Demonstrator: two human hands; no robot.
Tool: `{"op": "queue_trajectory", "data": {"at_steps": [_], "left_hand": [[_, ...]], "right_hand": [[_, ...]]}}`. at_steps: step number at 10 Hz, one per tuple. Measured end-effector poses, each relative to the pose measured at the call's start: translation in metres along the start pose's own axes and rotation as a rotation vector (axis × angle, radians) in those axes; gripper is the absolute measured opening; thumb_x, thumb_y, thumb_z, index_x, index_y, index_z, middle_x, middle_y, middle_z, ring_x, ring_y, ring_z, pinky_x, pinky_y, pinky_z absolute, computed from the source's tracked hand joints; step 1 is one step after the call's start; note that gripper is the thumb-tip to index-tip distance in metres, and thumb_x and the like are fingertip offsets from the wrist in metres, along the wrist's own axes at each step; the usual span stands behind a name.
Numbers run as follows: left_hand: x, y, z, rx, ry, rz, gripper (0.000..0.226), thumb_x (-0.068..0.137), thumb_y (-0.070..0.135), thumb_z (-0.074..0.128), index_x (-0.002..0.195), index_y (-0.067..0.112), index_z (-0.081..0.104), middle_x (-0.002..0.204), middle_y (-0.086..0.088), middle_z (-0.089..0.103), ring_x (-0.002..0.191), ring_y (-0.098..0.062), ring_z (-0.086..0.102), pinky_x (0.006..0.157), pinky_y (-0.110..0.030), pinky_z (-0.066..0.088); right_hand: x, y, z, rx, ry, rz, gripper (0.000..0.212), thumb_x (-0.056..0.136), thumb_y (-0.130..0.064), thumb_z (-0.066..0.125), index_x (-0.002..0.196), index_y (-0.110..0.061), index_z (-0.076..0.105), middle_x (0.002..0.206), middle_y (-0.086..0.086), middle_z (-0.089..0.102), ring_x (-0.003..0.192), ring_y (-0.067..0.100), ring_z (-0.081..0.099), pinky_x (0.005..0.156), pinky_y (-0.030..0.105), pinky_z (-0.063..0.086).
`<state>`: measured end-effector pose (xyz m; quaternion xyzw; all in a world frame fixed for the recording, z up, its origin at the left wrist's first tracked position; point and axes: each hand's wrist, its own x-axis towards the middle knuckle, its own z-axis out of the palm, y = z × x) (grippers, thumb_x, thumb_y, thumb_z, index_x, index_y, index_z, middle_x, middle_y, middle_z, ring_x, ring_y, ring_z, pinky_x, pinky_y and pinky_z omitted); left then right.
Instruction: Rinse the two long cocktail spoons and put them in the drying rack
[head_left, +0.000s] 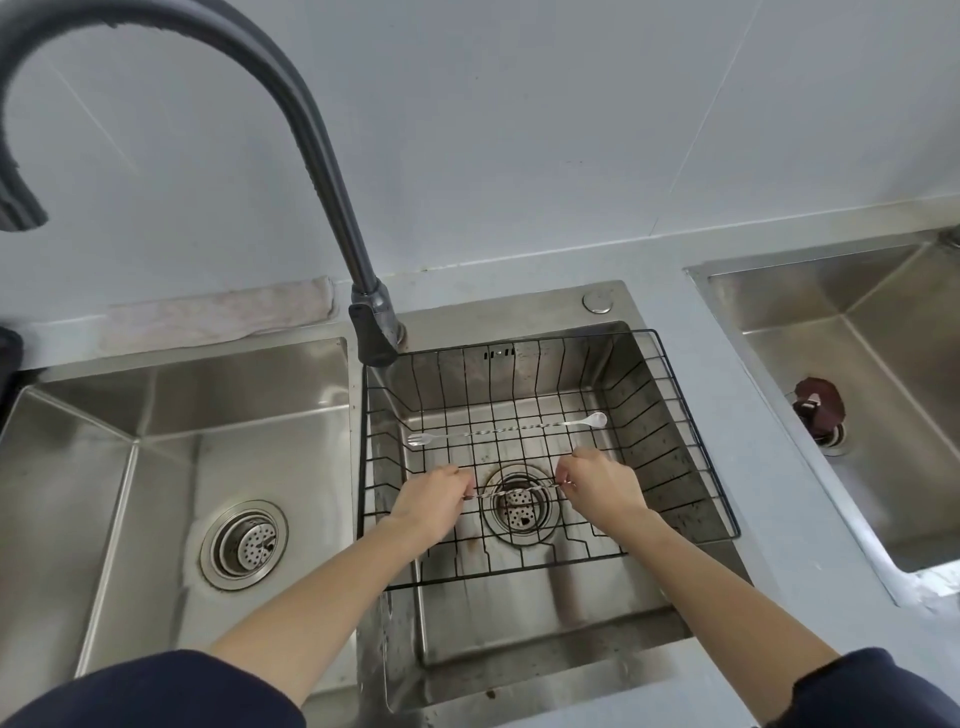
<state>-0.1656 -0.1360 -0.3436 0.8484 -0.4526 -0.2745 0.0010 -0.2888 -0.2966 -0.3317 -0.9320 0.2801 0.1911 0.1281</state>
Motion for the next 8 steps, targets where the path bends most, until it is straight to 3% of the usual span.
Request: {"op": "queue_trajectory", "data": {"at_steps": [3, 5, 8], "left_hand": [[-0.004, 0.002, -0.001, 0.001, 0.013, -0.008, 0.027, 0.094, 0.011, 0.038, 0.115, 0.014, 0.055, 0.12, -0.004, 0.057, 0.111, -0.022, 0.056, 0.088, -0.035, 0.048], [-0.009, 0.0, -0.009, 0.031, 0.059, 0.006, 0.027, 0.094, 0.015, 0.039, 0.116, 0.015, 0.054, 0.122, -0.003, 0.059, 0.112, -0.02, 0.056, 0.098, -0.034, 0.042], [-0.029, 0.001, -0.044, 0.04, 0.208, -0.013, 0.037, 0.095, 0.019, 0.037, 0.129, 0.015, 0.048, 0.131, -0.004, 0.057, 0.123, -0.021, 0.05, 0.112, -0.039, 0.027]], "right_hand": [[-0.003, 0.001, 0.0, 0.003, -0.024, 0.02, 0.024, 0.095, -0.014, 0.045, 0.113, -0.016, 0.06, 0.121, 0.005, 0.057, 0.119, 0.023, 0.05, 0.087, 0.037, 0.049], [-0.009, -0.003, -0.008, -0.007, 0.006, 0.022, 0.026, 0.096, -0.014, 0.043, 0.115, -0.015, 0.06, 0.122, 0.006, 0.057, 0.119, 0.025, 0.051, 0.088, 0.037, 0.049], [-0.019, -0.035, -0.034, -0.052, 0.003, -0.032, 0.035, 0.095, -0.026, 0.047, 0.128, -0.017, 0.052, 0.135, 0.008, 0.052, 0.126, 0.028, 0.046, 0.105, 0.04, 0.036]]}}
